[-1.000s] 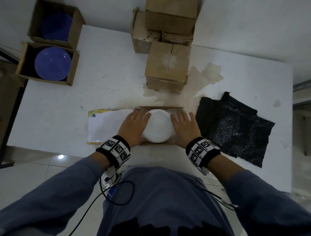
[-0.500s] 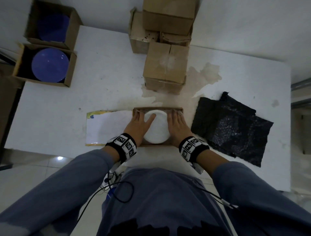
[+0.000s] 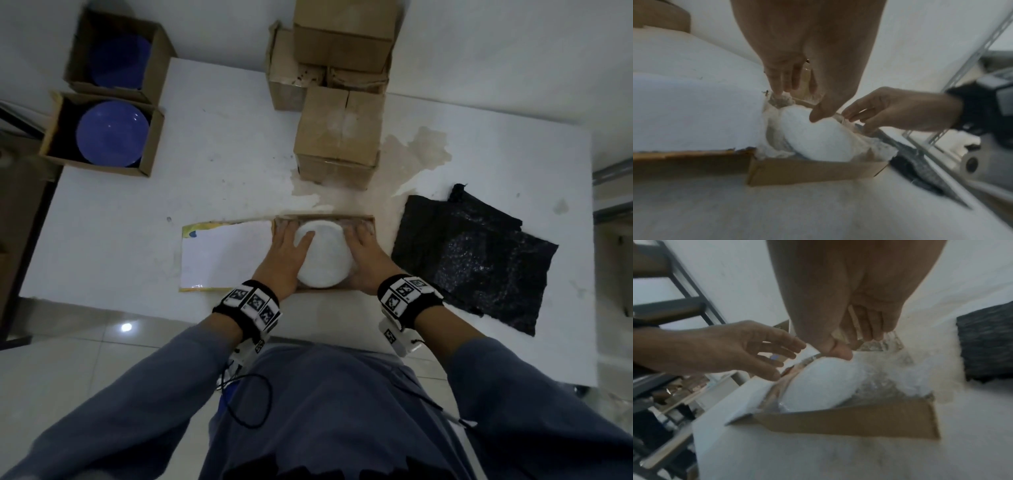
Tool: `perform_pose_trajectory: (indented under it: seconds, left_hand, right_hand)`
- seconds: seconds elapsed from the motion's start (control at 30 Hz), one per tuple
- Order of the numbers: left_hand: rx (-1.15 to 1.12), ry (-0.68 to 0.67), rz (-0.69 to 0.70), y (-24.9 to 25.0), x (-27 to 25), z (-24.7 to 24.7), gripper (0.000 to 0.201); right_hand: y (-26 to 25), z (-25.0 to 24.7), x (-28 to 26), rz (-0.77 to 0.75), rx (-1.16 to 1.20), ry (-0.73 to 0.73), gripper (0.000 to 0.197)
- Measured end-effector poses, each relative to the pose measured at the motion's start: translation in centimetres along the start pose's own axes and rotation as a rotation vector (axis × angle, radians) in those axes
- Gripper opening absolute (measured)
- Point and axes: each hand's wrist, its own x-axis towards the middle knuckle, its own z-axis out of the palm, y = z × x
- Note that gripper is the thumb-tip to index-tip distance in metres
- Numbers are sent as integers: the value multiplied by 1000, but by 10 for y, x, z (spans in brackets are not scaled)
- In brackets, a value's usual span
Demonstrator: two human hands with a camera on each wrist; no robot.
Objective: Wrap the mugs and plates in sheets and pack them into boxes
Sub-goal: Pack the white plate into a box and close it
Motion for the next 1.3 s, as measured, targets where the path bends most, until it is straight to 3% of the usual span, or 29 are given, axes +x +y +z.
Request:
perform_pose_trajectory:
  seconds: [0.1,0.17,0.23,0.37,0.5,0.67,0.77,0.9,1.03,1.13,1.3]
  left_hand:
    - [-278,181,-99,5,-18,-5,78]
    - [-489,194,-185,11,-20,-5,79]
    - [-644,142,-268,16,-15,0,86]
    - [-632,86,-423,32,3,5,96]
    - [-604,83,-543,37,16,4,92]
    - [-582,-27,-699,54,29,-3,91]
    - [-663,27,-701,54,29,-6,85]
    - [-618,-7,-570,37,17,-6,80]
    - [-503,195,-493,35,11,-8,61]
    - [-451,173,-438,37,19,-5,67]
    - [-425,145,-531,36,23,3,77]
  right_hand:
    - [-3,4,-10,70,96,179,68]
    - [-8,8,-14,156,200,201,75]
    - [-15,11,-13,220,268,135,89]
    - [-26,15,-1,301,273,107,96]
    - [-28,12,14,415,242,59,102]
    - [-36,10,22,486,186,7,102]
    - [-32,13,18,449,223,46,99]
    - [-17,11,9,346,312,93,89]
    - [-13,9,4,261,289,189,75]
    - [-17,9,8,232,229,142,81]
    - [-21,9,9,281,84,100,98]
